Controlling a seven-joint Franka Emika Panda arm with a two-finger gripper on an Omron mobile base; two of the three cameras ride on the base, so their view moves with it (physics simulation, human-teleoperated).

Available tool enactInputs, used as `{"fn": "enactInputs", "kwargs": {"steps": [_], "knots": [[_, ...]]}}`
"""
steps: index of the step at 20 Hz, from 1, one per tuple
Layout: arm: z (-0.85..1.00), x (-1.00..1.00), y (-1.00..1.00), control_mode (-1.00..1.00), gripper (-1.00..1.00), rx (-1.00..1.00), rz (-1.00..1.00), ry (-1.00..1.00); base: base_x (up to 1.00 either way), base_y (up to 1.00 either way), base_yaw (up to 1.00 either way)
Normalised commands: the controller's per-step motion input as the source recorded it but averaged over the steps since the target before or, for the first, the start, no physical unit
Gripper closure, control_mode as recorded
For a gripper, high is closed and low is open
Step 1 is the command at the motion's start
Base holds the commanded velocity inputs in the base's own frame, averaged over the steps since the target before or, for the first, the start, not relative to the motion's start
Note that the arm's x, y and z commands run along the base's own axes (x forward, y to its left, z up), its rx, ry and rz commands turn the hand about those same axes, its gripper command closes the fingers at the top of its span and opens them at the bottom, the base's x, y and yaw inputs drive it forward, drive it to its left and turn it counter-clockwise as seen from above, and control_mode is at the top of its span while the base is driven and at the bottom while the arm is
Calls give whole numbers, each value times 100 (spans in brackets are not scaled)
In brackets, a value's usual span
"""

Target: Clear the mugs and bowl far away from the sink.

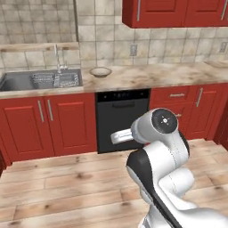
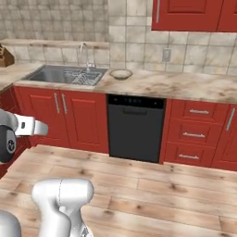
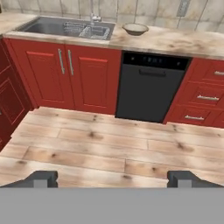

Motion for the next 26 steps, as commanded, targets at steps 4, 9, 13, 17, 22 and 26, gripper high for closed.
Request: {"fn": "enactInputs", "kwargs": {"steps": [4, 9, 13, 17, 22, 26], "knots": [[0, 0, 0, 100, -100, 0, 0, 0, 100, -51, 0], [0, 0, 0, 100, -100, 0, 0, 0, 100, -50, 0], [0, 0, 0, 100, -100, 0, 0, 0, 100, -38, -1], [0, 0, 0, 100, -100, 0, 0, 0, 100, -8, -14], [0, 0, 0, 100, -100, 0, 0, 0, 100, 11, -25], [0, 0, 0, 100, -100, 0, 0, 0, 100, 6, -18]]}}
